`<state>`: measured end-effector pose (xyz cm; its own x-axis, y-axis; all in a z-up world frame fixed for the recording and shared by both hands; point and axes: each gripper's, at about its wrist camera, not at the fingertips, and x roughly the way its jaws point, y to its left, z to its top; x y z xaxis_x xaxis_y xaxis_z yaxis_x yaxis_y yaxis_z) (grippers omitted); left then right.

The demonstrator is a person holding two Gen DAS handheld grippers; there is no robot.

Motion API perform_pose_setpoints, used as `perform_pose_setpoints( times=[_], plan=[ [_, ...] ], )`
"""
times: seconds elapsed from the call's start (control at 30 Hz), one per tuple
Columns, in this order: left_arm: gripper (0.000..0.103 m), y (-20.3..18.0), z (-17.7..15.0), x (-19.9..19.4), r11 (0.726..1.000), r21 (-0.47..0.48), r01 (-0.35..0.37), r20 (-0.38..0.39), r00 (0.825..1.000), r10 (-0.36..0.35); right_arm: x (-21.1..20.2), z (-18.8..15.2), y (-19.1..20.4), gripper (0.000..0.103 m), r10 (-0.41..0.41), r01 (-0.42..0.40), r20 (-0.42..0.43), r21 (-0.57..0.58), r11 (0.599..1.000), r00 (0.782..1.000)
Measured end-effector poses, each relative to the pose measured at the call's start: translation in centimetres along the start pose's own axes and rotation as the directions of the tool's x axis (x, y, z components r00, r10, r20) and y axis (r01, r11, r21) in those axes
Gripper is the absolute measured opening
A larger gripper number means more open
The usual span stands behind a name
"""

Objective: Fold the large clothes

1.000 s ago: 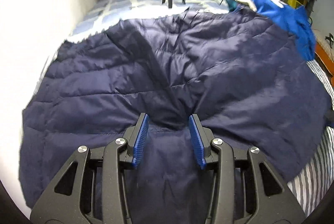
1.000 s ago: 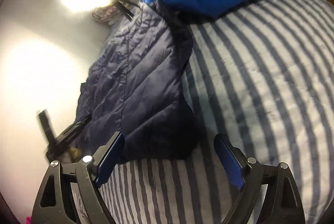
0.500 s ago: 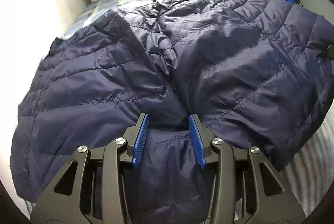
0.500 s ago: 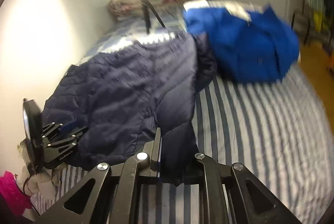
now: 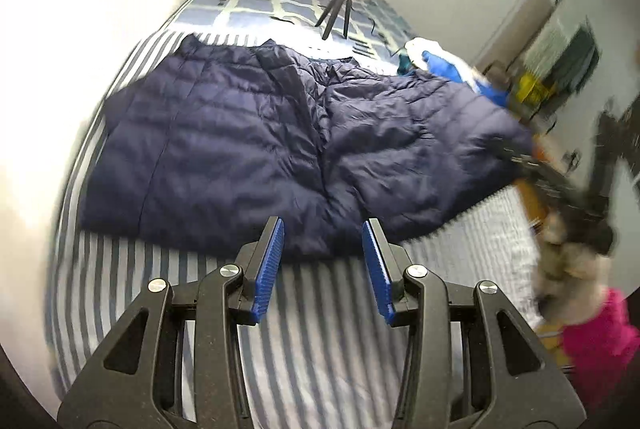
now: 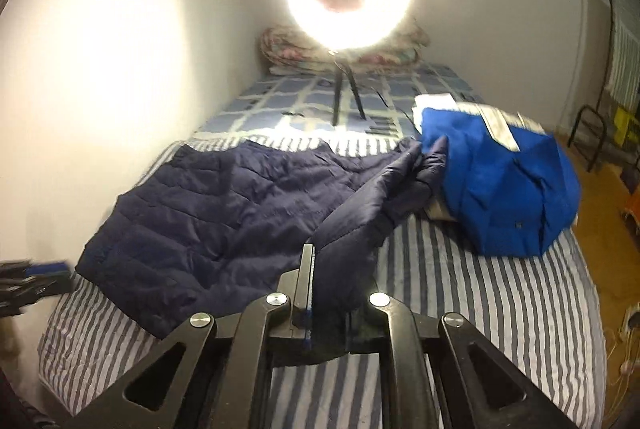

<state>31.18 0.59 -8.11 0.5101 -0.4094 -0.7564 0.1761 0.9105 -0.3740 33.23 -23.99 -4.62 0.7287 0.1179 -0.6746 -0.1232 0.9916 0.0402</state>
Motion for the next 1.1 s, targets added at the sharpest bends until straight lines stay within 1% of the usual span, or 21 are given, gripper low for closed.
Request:
perform_pose_setpoints(
  times=[0.07,0.2,0.23,0.3,0.4,0.53,0.63,0.7,0.8,0.83,0.87,0.9,0.93,1.0,1.07,1.1],
  plan=[
    [0.042,0.0,-1.1,-1.7,0.999,-0.029,0.015,0.001,1.000,-0.015,-0.3,0.7,0.9,0.007,0.016,-0.016,0.019,-0.012,1.000,1.000],
    [0.042,0.9,-4.0,-5.0,0.994,-0.098,0.046,0.067,0.997,-0.040,-0.8,2.4,4.0,0.007,0.054,-0.050,0.060,-0.065,0.997,0.997],
    [0.042,1.1,-4.8,-5.3,0.993,-0.107,0.040,0.079,0.996,-0.032,-0.9,3.0,5.4,0.007,0.067,-0.060,0.073,-0.095,0.994,0.995],
    [0.042,1.4,-6.2,-5.6,0.993,-0.116,0.028,0.091,0.996,-0.017,-0.9,3.6,7.5,0.007,0.089,-0.077,0.086,-0.135,0.988,0.992],
    [0.042,1.8,-7.3,-5.7,0.992,-0.127,0.022,0.085,0.996,-0.011,-0.2,4.6,11.7,0.007,0.163,-0.145,0.091,-0.179,0.973,0.982],
    [0.042,1.7,-8.1,-5.9,0.995,-0.096,0.022,0.072,0.997,-0.015,1.7,5.1,16.9,0.006,0.239,-0.217,0.078,-0.221,0.951,0.968],
    [0.042,1.7,-9.0,-6.8,0.996,-0.085,0.014,0.093,0.996,-0.006,4.5,4.9,21.7,0.005,0.313,-0.296,0.030,-0.255,0.920,0.949],
    [0.042,1.9,-9.5,-7.3,0.997,-0.078,-0.004,0.112,0.994,0.013,6.4,4.3,24.5,0.005,0.359,-0.348,-0.010,-0.269,0.898,0.933],
    [0.042,2.5,-9.9,-7.8,0.997,-0.078,-0.013,0.124,0.992,0.023,10.0,2.8,28.6,0.005,0.417,-0.424,-0.086,-0.279,0.862,0.905],
    [0.042,2.6,-10.0,-8.0,0.997,-0.078,-0.012,0.125,0.992,0.022,10.9,2.4,29.5,0.005,0.425,-0.437,-0.106,-0.277,0.856,0.899],
    [0.042,2.7,-10.1,-8.2,0.997,-0.077,-0.012,0.129,0.991,0.022,12.8,1.5,31.1,0.005,0.445,-0.471,-0.155,-0.270,0.840,0.882],
    [0.042,2.7,-10.2,-8.4,0.997,-0.075,-0.014,0.134,0.991,0.024,13.7,0.9,32.0,0.005,0.453,-0.487,-0.182,-0.268,0.831,0.873],
    [0.042,2.7,-10.2,-8.5,0.997,-0.071,-0.017,0.137,0.990,0.026,15.2,-0.1,33.3,0.004,0.464,-0.512,-0.225,-0.268,0.816,0.857],
    [0.042,2.8,-10.2,-8.7,0.998,-0.064,-0.016,0.142,0.990,0.025,17.0,-1.7,34.9,0.004,0.450,-0.517,-0.269,-0.290,0.806,0.852],
    [0.042,2.9,-10.1,-8.9,0.998,-0.069,-0.013,0.144,0.989,0.022,18.1,-2.8,35.9,0.005,0.445,-0.523,-0.291,-0.303,0.797,0.847],
    [0.042,3.0,-10.1,-8.9,0.998,-0.069,-0.011,0.145,0.989,0.021,18.6,-3.2,36.1,0.005,0.453,-0.533,-0.299,-0.297,0.792,0.840]
  ],
)
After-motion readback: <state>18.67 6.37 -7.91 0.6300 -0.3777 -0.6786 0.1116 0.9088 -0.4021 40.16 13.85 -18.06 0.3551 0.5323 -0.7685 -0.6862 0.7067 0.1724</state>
